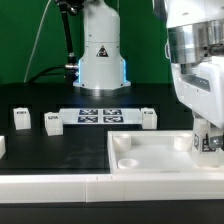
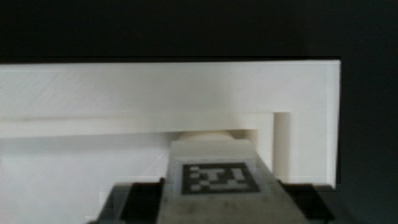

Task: Assemble one leg

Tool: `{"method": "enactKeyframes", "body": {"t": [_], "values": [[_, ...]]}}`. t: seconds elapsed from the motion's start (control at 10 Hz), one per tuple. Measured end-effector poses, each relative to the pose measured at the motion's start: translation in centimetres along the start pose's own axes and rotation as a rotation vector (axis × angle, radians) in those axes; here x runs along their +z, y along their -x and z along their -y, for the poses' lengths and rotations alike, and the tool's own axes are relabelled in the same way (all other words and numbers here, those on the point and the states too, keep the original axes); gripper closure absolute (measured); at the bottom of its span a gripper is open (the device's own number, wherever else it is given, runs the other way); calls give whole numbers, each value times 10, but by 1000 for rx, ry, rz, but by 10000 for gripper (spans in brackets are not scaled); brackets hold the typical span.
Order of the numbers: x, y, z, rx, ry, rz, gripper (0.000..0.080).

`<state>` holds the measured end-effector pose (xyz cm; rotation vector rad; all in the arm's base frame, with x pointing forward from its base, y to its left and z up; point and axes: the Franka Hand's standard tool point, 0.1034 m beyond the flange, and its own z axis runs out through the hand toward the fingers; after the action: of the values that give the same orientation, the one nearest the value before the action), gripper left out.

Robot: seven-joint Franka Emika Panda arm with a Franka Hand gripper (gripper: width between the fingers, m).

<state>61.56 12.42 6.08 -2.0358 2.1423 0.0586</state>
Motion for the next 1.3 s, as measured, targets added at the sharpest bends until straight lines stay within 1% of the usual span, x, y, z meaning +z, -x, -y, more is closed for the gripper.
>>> {"method": "enactKeyframes", "body": {"t": [0.2, 0.3, 0.4, 0.5, 0.6, 0.7, 0.8, 0.9, 1.0, 1.1, 1.3], "values": [[0, 0, 0, 67, -1, 6, 509], [0, 0, 0, 62, -1, 6, 454], [0, 0, 0, 59, -1, 6, 270], [-1, 0, 0, -3, -2, 6, 270], [1, 1, 0, -58, 0, 4, 175], [1, 3, -2, -182, 12, -4, 157], [1, 6, -5, -315, 48, -4, 157], [-1, 5, -1, -460, 47, -1, 151], [-1, 3, -1, -568, 56, 2, 151], [-1, 3, -4, -673, 87, 7, 150], [-3, 0, -5, -935, 121, 2, 150]]}}
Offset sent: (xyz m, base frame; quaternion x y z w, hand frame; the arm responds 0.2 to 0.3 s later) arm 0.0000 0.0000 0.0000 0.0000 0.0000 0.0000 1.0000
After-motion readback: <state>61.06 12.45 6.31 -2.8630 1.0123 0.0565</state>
